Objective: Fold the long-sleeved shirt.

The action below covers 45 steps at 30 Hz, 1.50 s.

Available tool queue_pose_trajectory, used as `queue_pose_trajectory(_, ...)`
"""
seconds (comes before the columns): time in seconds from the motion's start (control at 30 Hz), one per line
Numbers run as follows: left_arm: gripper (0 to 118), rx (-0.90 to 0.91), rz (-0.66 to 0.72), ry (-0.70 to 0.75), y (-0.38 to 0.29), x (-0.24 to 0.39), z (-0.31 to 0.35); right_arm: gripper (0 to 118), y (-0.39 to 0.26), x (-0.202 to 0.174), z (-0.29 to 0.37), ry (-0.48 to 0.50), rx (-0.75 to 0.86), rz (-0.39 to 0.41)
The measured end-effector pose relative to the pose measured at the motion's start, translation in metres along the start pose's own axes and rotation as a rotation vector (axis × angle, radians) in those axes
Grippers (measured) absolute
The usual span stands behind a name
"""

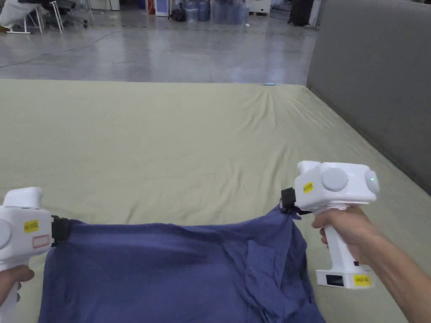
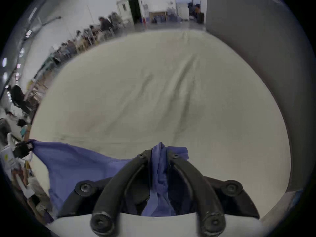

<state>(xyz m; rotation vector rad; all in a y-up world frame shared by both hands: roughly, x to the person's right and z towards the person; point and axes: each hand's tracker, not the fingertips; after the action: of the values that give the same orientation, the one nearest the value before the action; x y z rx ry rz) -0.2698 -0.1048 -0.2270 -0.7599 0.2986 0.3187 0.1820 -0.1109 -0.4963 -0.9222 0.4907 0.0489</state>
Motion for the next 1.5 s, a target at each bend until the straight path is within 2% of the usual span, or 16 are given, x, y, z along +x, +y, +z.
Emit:
queue_pose_trajectory(0.27, 0, -0.011, 0.01, -0.044, -0.095, -0.022, 0.111, 12, -0.13, 0.003, 0.122, 0.08, 0.01, 0.102)
queue_pose_trajectory(0.57, 0, -0.261, -0.06, 0.006, -0.181, -0.026, 0.063, 12, -0.217, 0.008, 0.058, -0.032, -0.291, 0.213)
queue_pose_trajectory(0.6, 0, -0.262, -0.056, 0.015, -0.182, -0.026, 0.061, 16, -0.217, 0.007, 0.057, -0.037, -0.285, 0.215)
queue_pose_trajectory(0.63, 0, -0.259, -0.052, 0.015, -0.182, -0.027, 0.061, 30, -0.214, 0.006, 0.059, -0.029, -0.281, 0.209)
queue_pose_trajectory(0.67, 14, -0.238, -0.019, 0.009, -0.18, -0.028, 0.064, 53, -0.21, 0.008, 0.062, -0.028, -0.279, 0.204)
queue_pose_trajectory(0.7, 49, -0.213, 0.014, -0.001, -0.177, -0.03, 0.069, 79, -0.206, 0.008, 0.068, -0.031, -0.266, 0.201)
queue_pose_trajectory(0.73, 102, -0.177, 0.048, -0.024, -0.173, -0.033, 0.077, 93, -0.202, 0.008, 0.078, -0.017, -0.222, 0.195)
queue_pose_trajectory(0.77, 116, -0.15, 0.049, -0.042, -0.168, -0.034, 0.086, 93, -0.198, 0.008, 0.093, 0.002, -0.159, 0.182)
queue_pose_trajectory(0.8, 118, -0.126, 0.05, -0.059, -0.163, -0.034, 0.094, 93, -0.193, 0.007, 0.107, 0.013, -0.108, 0.178)
queue_pose_trajectory(0.97, 116, 0.015, 0.025, -0.106, -0.126, -0.018, 0.136, 92, -0.16, -0.024, 0.163, 0.017, 0.109, 0.158)
queue_pose_trajectory(1.0, 109, 0.048, 0.004, -0.092, -0.121, -0.013, 0.14, 88, -0.156, -0.029, 0.165, 0.003, 0.133, 0.138)
queue_pose_trajectory(1.03, 69, 0.097, -0.033, -0.082, -0.117, -0.005, 0.143, 59, -0.154, -0.036, 0.165, -0.01, 0.168, 0.13)
queue_pose_trajectory(1.07, 16, 0.117, -0.087, -0.058, -0.114, 0.005, 0.142, 13, -0.153, -0.042, 0.164, -0.009, 0.208, 0.151)
queue_pose_trajectory(1.1, 0, 0.109, -0.114, -0.017, -0.114, 0.015, 0.137, 0, -0.151, -0.046, 0.157, -0.014, 0.203, 0.157)
queue_pose_trajectory(1.4, 0, 0.084, -0.037, -0.11, -0.117, 0.01, 0.128, 0, -0.156, -0.051, 0.154, -0.021, 0.17, 0.136)
queue_pose_trajectory(1.5, 4, 0.066, 0.199, -0.226, -0.12, -0.03, 0.121, 0, -0.16, -0.052, 0.159, 0.013, 0.167, 0.115)
